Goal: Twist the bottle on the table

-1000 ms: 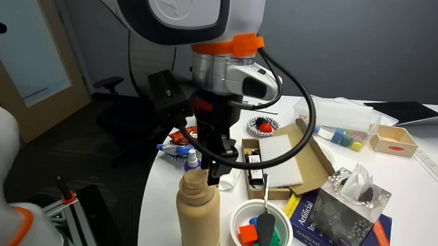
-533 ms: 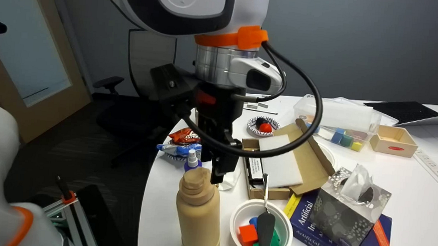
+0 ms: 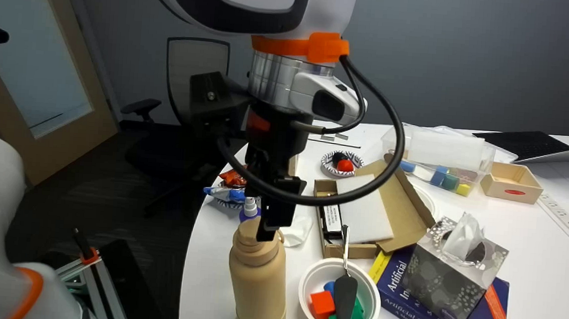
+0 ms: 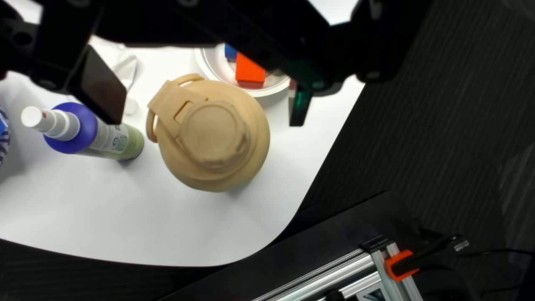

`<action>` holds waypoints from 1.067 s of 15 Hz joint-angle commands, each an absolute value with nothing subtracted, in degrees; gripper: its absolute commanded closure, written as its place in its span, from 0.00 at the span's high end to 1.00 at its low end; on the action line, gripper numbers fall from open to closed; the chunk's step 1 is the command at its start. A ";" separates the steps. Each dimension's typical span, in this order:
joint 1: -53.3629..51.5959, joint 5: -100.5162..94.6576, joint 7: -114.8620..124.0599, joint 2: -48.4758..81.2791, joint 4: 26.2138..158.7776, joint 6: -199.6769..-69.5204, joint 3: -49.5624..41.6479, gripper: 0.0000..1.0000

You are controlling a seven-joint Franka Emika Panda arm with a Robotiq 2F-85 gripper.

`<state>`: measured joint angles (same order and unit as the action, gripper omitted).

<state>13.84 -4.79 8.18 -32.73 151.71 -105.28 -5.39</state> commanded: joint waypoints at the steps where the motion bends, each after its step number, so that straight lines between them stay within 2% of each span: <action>1: 12.61 -2.07 9.45 -30.72 150.48 -104.19 -5.87 1.00; 16: 14.36 -1.81 17.45 -28.76 151.31 -104.27 -5.92 1.00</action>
<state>13.74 -2.05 16.04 -28.78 151.71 -105.28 -5.65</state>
